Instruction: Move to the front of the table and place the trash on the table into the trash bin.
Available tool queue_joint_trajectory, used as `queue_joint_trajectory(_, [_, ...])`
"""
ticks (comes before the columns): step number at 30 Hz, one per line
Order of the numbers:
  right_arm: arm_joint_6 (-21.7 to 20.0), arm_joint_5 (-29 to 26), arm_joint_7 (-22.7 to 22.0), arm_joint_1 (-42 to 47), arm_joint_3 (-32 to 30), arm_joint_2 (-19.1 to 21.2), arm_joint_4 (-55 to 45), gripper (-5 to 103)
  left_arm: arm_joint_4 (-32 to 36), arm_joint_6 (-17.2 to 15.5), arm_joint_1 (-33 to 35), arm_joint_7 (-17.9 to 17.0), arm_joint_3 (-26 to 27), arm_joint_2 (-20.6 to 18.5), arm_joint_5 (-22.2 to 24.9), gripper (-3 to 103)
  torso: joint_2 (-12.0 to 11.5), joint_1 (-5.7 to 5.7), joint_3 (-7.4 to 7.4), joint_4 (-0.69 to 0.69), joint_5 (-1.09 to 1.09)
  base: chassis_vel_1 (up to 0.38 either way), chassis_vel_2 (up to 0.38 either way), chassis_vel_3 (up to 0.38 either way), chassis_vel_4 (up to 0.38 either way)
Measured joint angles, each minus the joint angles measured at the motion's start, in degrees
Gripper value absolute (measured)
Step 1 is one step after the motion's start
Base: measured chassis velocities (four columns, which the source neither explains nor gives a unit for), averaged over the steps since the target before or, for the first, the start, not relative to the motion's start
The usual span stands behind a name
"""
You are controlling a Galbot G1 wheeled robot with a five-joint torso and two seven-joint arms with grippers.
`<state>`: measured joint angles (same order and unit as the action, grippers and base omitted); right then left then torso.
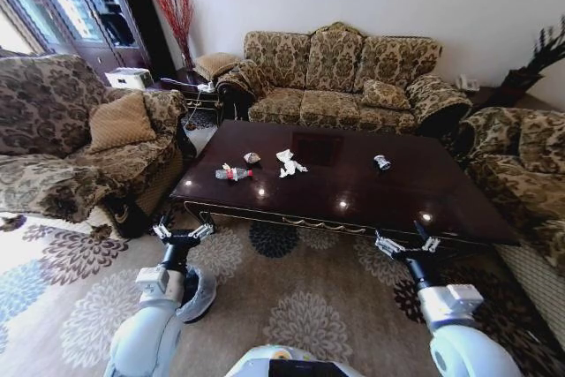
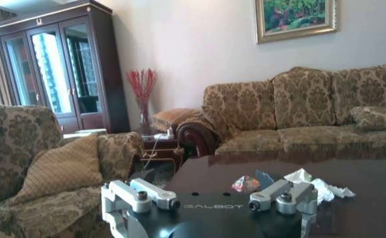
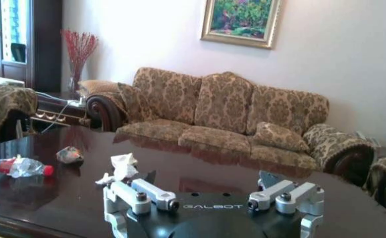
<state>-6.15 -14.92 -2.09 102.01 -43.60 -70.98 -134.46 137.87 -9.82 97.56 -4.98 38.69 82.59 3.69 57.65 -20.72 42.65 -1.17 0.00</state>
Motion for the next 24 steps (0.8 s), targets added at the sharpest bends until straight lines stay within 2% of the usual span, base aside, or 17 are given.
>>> queue_joint_trajectory(3, [1.5,0.5,0.0,-0.1,0.5,-0.3,0.7,100,-0.1,0.4,0.1,-0.4,0.0,0.0,0.2,100,0.0,0.00,0.00,0.00,0.00,0.000,0.000,0.000,0.000])
queue_joint_trajectory(5, [4.5,1.5,-0.6,-0.3,1.7,-1.2,1.9,100,-0.5,1.0,0.0,-0.6,-0.1,0.4,0.1,100,0.0,0.00,0.00,0.00,0.00,0.000,0.000,0.000,0.000])
queue_joint_trajectory(15, [6.4,2.6,-2.6,-1.7,2.5,-1.9,4.4,101,-0.3,0.9,0.3,-0.6,-0.5,0.7,-0.3,100,0.0,0.00,0.00,0.00,0.01,0.000,0.000,0.000,0.000])
queue_joint_trajectory(18, [7.6,2.6,-2.2,-1.7,2.2,-2.1,5.5,95,-0.9,0.9,0.1,-0.6,-0.7,0.7,-0.4,100,0.0,0.00,0.00,0.00,0.00,0.000,0.000,0.000,0.000])
queue_joint_trajectory(21, [8.2,2.6,-1.9,-1.7,2.2,-2.1,5.9,100,-1.0,0.9,0.0,-0.5,-0.7,0.6,-0.4,100,0.0,0.00,0.00,0.00,0.00,0.000,0.000,0.000,0.000])
queue_joint_trajectory(24, [8.5,2.6,-1.9,-1.8,2.2,-2.3,6.1,100,-1.0,0.9,-0.1,-0.4,-0.8,0.4,-0.3,100,0.0,0.00,0.00,0.00,0.00,0.000,0.000,0.000,0.000])
